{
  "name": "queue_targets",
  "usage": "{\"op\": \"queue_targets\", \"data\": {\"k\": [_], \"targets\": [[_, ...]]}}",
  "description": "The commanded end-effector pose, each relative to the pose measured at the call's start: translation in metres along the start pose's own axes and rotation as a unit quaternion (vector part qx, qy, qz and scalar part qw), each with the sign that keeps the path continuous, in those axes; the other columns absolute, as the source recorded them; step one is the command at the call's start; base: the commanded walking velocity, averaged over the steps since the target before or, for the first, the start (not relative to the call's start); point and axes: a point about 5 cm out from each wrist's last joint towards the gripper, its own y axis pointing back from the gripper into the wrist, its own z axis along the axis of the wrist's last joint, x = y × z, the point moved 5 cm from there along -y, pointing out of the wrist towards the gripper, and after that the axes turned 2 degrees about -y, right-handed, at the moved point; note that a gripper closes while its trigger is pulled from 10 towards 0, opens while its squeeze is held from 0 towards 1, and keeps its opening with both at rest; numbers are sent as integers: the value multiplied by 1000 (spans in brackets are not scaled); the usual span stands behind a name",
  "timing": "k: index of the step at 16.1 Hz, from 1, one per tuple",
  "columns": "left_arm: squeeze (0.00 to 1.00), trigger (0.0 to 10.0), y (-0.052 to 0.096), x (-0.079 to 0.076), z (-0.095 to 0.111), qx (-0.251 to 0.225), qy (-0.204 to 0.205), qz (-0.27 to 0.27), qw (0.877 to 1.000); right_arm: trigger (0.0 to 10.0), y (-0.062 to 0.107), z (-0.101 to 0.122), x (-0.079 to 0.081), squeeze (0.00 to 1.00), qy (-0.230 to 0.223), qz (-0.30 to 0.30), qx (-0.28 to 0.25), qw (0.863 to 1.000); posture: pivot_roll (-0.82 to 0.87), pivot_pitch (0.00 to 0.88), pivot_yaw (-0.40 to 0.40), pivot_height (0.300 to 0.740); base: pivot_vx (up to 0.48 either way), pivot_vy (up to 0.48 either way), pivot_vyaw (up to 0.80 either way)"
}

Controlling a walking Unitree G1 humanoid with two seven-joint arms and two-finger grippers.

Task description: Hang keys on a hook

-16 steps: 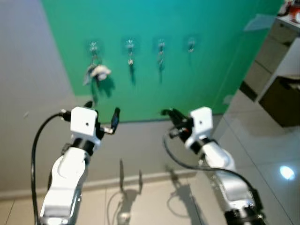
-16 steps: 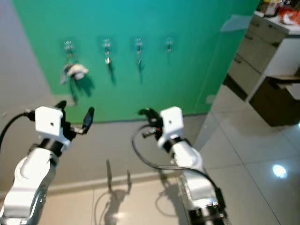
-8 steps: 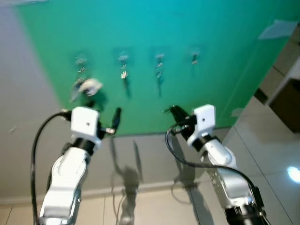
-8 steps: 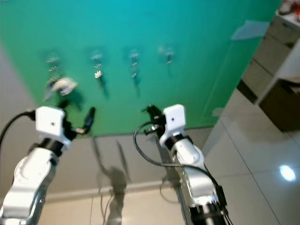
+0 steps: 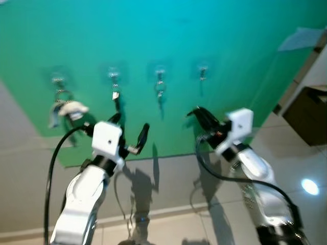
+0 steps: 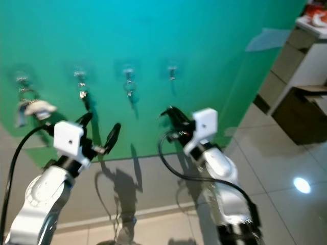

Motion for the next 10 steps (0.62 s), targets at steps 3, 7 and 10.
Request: {"op": "queue_targets", "data": {"k": [3, 7, 10], "targets": [[0, 10000, 2, -15, 7, -9, -10, -37, 999, 10000, 10, 10, -5, 0, -6, 14, -10, 1000, 33, 0, -8, 740, 0, 0, 0], [0, 10000, 16, -30, 11, -15, 13, -98, 995, 10000, 21, 32, 3, 0, -48, 85, -31, 995, 26, 0, -5, 740, 0, 0, 0], [0, 10000, 34, -48, 18, -15, 33, -178, 983, 10000, 27, 57, 7, 0, -73, 136, -53, 987, 25, 0, -7, 740, 0, 0, 0]]}}
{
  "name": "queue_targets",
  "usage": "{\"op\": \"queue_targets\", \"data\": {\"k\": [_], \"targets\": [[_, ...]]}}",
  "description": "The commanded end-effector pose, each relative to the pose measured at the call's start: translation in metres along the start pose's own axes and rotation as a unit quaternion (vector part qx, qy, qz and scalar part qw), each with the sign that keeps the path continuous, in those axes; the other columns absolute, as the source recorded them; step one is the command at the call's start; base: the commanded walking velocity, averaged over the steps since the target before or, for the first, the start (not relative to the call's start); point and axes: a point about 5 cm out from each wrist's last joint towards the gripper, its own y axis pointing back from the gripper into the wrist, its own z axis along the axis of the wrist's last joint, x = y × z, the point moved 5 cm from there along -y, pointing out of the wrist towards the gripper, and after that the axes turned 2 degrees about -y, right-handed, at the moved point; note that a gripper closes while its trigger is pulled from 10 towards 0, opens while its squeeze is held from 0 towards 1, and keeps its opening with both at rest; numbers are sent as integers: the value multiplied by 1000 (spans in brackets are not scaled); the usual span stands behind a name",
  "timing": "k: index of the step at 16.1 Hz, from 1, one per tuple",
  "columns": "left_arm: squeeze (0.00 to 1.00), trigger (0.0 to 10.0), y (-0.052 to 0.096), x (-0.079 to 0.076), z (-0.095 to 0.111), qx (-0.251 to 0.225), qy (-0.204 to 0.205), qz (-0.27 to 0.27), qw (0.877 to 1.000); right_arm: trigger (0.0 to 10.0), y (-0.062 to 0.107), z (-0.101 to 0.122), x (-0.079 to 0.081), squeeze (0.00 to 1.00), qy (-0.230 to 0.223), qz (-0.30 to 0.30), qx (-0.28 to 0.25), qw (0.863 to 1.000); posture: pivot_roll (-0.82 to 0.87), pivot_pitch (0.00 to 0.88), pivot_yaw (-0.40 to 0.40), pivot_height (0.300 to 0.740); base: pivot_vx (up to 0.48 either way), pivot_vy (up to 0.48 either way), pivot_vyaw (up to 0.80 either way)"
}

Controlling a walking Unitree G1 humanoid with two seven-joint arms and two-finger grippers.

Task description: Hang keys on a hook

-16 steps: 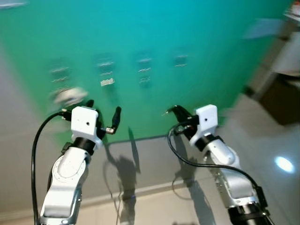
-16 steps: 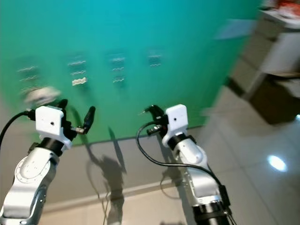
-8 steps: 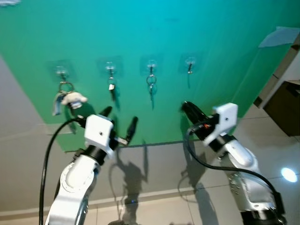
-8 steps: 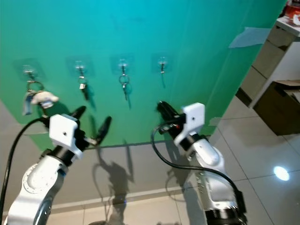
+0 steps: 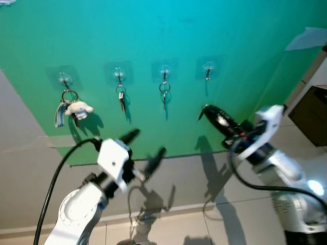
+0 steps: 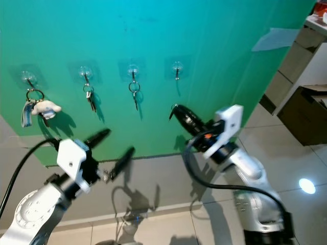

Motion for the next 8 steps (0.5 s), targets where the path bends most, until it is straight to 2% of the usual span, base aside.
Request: {"op": "queue_targets", "data": {"k": [1, 8], "targets": [[0, 10000, 1, -5, 5, -5, 1, -19, 1000, 10000, 0, 12, 5, 0, -2, 24, -12, 1000, 24, 0, -8, 740, 0, 0, 0], [0, 10000, -5, -5, 17, -20, -5, -26, 999, 10000, -2, 36, 2, 0, -31, 25, -44, 998, 19, 0, -11, 740, 0, 0, 0]]}}
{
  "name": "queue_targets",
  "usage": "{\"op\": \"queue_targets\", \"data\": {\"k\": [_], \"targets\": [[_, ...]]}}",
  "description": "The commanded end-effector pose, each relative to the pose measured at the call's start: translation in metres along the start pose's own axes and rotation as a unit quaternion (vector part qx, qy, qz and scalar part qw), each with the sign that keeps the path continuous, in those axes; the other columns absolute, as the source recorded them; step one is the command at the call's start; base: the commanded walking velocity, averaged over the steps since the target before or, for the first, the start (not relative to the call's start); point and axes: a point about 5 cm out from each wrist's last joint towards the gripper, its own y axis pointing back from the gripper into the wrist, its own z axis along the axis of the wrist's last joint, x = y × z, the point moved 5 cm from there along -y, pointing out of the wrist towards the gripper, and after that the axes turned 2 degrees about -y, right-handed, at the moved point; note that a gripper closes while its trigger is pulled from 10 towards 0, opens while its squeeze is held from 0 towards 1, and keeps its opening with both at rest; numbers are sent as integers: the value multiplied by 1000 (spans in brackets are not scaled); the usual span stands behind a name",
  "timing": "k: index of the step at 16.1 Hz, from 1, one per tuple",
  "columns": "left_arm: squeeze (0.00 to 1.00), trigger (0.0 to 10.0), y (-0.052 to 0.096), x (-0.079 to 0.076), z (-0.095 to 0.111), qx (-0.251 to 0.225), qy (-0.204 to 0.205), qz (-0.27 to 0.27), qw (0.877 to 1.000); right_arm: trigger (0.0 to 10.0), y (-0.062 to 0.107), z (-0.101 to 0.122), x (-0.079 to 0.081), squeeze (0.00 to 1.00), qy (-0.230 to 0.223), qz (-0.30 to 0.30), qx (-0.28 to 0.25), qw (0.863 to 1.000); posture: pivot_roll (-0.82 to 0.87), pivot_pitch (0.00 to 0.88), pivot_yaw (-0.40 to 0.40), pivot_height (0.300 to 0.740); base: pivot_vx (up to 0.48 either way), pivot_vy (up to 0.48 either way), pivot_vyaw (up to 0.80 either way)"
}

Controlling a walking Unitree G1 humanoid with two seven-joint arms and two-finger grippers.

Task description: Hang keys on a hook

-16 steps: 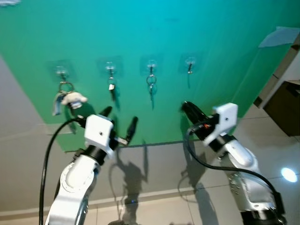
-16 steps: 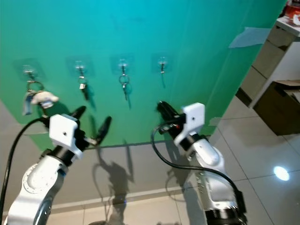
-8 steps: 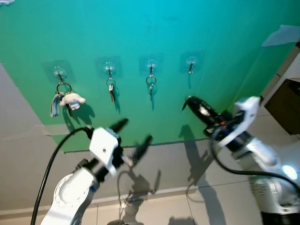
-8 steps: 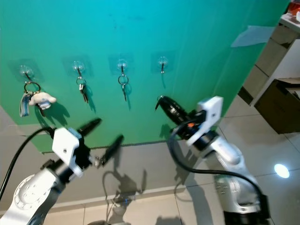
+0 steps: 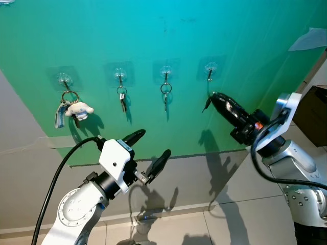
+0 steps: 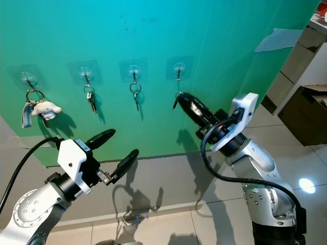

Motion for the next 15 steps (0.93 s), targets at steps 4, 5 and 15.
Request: {"op": "queue_targets", "data": {"k": [4, 5, 15], "targets": [[0, 10000, -3, -1, 3, 1, -6, -4, 1000, 10000, -5, 10, 8, 0, -7, 11, -16, 1000, 15, 0, -4, 740, 0, 0, 0], [0, 10000, -4, -1, 3, 2, -6, -6, 1000, 10000, -8, 11, 10, 0, -14, 16, -22, 1000, 15, 0, -1, 740, 0, 0, 0], [0, 10000, -7, -1, 15, -12, -11, -17, 1000, 10000, -28, 14, -1, 0, -72, -10, -28, 997, 20, 0, -7, 740, 0, 0, 0]]}}
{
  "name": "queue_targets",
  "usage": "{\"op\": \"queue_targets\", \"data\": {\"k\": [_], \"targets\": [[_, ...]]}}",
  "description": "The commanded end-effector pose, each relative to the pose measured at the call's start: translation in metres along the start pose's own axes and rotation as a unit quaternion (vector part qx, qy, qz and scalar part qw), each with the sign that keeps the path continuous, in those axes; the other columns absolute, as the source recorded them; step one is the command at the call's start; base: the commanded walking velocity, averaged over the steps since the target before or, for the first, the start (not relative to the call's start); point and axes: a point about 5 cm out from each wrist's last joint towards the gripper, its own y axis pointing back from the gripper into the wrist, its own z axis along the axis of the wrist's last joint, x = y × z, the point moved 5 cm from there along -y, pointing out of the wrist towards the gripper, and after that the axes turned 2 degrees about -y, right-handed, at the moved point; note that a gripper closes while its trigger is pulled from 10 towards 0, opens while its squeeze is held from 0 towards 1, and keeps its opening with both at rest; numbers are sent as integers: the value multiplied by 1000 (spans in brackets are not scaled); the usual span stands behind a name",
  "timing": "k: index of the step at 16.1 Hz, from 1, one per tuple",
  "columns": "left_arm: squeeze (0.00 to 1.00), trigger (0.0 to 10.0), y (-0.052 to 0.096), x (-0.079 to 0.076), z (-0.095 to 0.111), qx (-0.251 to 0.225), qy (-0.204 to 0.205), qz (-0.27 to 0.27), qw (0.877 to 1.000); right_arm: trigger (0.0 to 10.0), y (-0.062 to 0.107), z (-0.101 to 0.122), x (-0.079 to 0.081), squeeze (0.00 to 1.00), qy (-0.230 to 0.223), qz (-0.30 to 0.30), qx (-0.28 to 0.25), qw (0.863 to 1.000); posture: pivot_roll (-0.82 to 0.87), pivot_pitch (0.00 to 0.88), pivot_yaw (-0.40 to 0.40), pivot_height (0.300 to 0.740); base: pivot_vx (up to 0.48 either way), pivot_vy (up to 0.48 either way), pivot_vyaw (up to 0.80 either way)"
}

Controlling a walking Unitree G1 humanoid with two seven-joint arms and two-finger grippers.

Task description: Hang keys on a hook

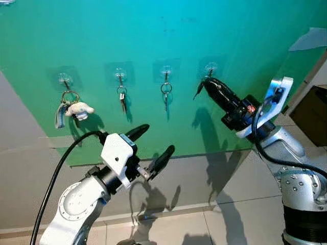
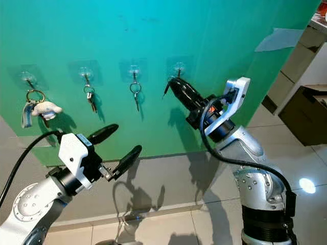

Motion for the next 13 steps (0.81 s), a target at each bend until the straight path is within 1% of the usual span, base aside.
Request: {"op": "queue_targets", "data": {"k": [1, 4, 6, 11, 13], "targets": [[0, 10000, -1, -2, 6, -7, 0, -7, 1000, 10000, 0, 7, -5, 0, -3, -14, -10, 1000, 18, 0, -10, 740, 0, 0, 0], [0, 10000, -2, -3, 6, -7, 2, -12, 1000, 10000, 1, 9, -15, 0, -13, -43, -13, 999, 17, 0, -7, 740, 0, 0, 0], [0, 10000, -2, -2, 6, -6, 2, -13, 1000, 10000, 2, 11, -18, 0, -21, -53, -21, 998, 18, 0, -6, 740, 0, 0, 0], [0, 10000, -2, -3, 7, -6, 2, -15, 1000, 10000, 0, 11, -17, 0, -30, -50, -18, 998, 20, 0, -7, 740, 0, 0, 0], [0, 10000, -2, -3, 7, -6, 3, -16, 1000, 10000, 0, 9, -18, 0, -37, -50, -10, 998, 19, 0, -10, 740, 0, 0, 0]]}}
